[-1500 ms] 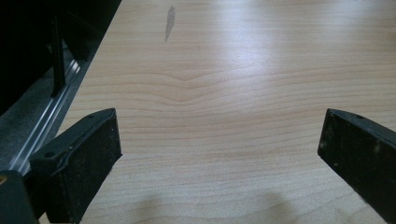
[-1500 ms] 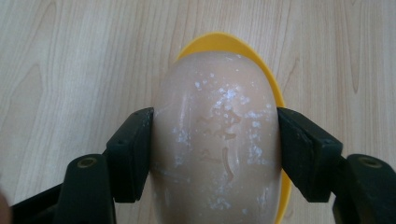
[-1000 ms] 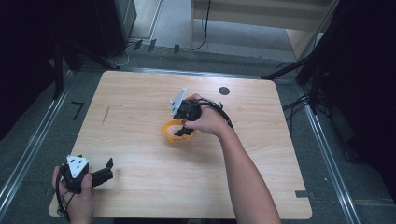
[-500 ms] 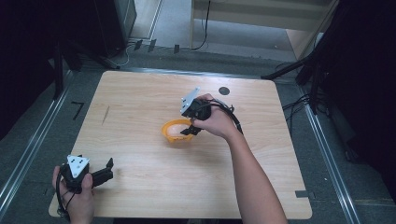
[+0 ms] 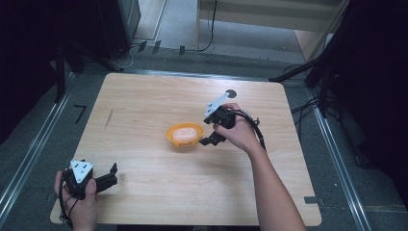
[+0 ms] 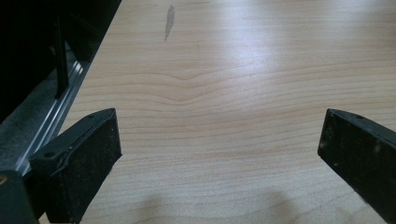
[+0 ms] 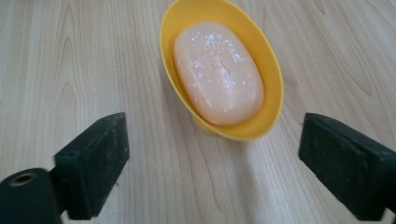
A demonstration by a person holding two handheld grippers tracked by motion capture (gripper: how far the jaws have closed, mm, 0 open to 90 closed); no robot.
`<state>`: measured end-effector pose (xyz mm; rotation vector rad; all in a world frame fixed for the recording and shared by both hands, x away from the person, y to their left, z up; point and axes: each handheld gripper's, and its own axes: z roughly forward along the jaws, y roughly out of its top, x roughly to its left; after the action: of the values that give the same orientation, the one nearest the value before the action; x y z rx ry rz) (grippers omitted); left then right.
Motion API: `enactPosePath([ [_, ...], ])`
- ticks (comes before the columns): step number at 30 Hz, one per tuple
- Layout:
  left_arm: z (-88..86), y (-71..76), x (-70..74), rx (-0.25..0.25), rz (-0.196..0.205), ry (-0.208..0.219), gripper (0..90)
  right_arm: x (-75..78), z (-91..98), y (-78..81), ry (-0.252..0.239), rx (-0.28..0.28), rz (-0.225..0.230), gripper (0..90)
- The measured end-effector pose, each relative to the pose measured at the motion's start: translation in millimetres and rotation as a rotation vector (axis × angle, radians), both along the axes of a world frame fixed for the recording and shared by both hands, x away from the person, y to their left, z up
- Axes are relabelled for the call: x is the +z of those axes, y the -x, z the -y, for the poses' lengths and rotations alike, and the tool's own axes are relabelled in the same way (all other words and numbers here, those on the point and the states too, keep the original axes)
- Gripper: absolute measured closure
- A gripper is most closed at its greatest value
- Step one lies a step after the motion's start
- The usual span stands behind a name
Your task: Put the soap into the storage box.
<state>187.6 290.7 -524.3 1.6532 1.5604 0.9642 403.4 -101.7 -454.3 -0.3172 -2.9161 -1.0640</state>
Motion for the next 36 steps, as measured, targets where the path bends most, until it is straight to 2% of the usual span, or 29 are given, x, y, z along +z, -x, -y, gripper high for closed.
enactPosePath([
  [4,0.6,-0.2,-0.2,0.0,0.0,0.001,0.0,0.3,12.8,4.0,-0.025,-0.04,0.001,2.9],
  [7,0.5,-0.4,-0.1,0.0,-0.002,-0.002,0.0,-1.3,20.2,6.5,-0.016,-0.059,-0.007,0.0],
  [9,1.0,-0.4,-0.2,0.0,-0.003,-0.005,0.0,-1.7,24.5,8.6,-0.009,-0.082,-0.007,0.0],
  [13,1.4,-0.3,-0.2,0.0,-0.004,-0.011,0.0,-0.4,33.8,14.0,-0.029,-0.133,-0.001,0.0],
  [18,1.3,-0.2,-0.2,0.0,-0.002,-0.009,0.0,-3.4,42.6,21.8,-0.003,-0.197,0.032,0.0],
  [26,1.4,-0.3,-0.2,-0.001,-0.003,-0.007,0.0,-12.1,59.8,33.3,-0.031,-0.246,0.021,0.0],
  [29,1.4,-0.3,-0.1,-0.003,-0.005,-0.013,0.0,-17.1,66.1,37.4,-0.023,-0.261,0.019,0.0],
  [32,1.3,-0.2,-0.2,-0.002,-0.004,-0.011,0.0,-20.8,70.7,41.3,-0.035,-0.273,0.008,0.0],
  [36,1.5,-0.2,-0.1,-0.004,-0.005,-0.015,0.0,-30.8,82.9,48.8,-0.045,-0.296,0.002,0.0],
])
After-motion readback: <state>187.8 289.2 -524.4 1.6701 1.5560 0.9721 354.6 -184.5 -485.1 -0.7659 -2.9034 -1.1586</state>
